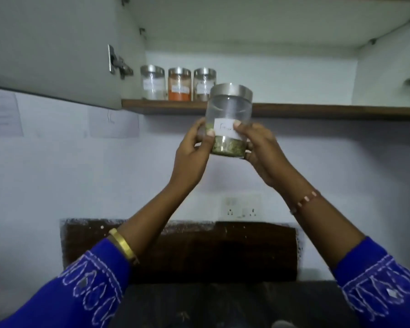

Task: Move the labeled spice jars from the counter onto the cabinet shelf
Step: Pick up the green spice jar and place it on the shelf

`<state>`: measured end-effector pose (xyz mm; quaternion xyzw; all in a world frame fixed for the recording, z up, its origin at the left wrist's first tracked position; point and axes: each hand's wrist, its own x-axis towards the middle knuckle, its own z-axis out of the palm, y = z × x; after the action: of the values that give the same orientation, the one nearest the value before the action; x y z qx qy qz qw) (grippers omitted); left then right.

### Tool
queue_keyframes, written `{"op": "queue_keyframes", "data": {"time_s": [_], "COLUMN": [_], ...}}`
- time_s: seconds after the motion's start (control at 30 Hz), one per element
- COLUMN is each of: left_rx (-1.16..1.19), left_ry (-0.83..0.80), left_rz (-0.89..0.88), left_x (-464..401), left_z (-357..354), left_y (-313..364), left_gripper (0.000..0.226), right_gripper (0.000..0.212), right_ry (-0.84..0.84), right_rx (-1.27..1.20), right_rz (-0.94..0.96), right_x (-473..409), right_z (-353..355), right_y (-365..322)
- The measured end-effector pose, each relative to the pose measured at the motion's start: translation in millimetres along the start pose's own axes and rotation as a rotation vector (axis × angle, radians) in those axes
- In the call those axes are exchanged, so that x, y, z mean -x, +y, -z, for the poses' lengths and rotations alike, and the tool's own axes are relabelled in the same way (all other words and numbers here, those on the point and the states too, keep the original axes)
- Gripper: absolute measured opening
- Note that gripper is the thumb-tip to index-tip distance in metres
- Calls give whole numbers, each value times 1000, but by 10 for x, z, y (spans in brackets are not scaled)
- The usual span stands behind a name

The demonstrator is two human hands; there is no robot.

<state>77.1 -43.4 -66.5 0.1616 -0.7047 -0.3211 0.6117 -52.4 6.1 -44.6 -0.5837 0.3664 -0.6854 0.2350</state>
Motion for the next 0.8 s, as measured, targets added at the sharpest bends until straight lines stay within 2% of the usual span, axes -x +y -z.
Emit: {"op": "queue_keyframes", "data": {"time_s": [0.13, 0.3, 0.43, 0.53, 0.63, 0.7, 0.8], "left_rx": [4, -27, -70, -84, -192, -220, -281], "left_ry": [-45, -71, -50, -39, -37, -58, -92], "left_rz": [-41, -13, 13, 37, 4, 4, 16], "left_x": [-509, -1042, -1453, -1707, -1853, -1968, -2128], "left_z": [-34, -92, -171, -248, -334, -386, -428], "left_y": [259, 371, 356, 237, 51, -82, -210], "left_gripper": [24, 29, 35, 41, 38, 35, 41], "right_gripper": [24, 18, 20, 24, 37, 40, 41], "right_ry": [39, 90, 134, 156, 135, 98, 51], "right_rx": [-61, -21, 71, 236, 386, 443, 488], "right_rz": [26, 68, 98, 145, 152, 136, 109], "right_x": [-451, -915, -1325, -1599, -1763, -1859, -1993], "right_z": [38, 89, 122, 165, 223, 295, 405], "right_y": [-269, -422, -453, -420, -329, -234, -75]}}
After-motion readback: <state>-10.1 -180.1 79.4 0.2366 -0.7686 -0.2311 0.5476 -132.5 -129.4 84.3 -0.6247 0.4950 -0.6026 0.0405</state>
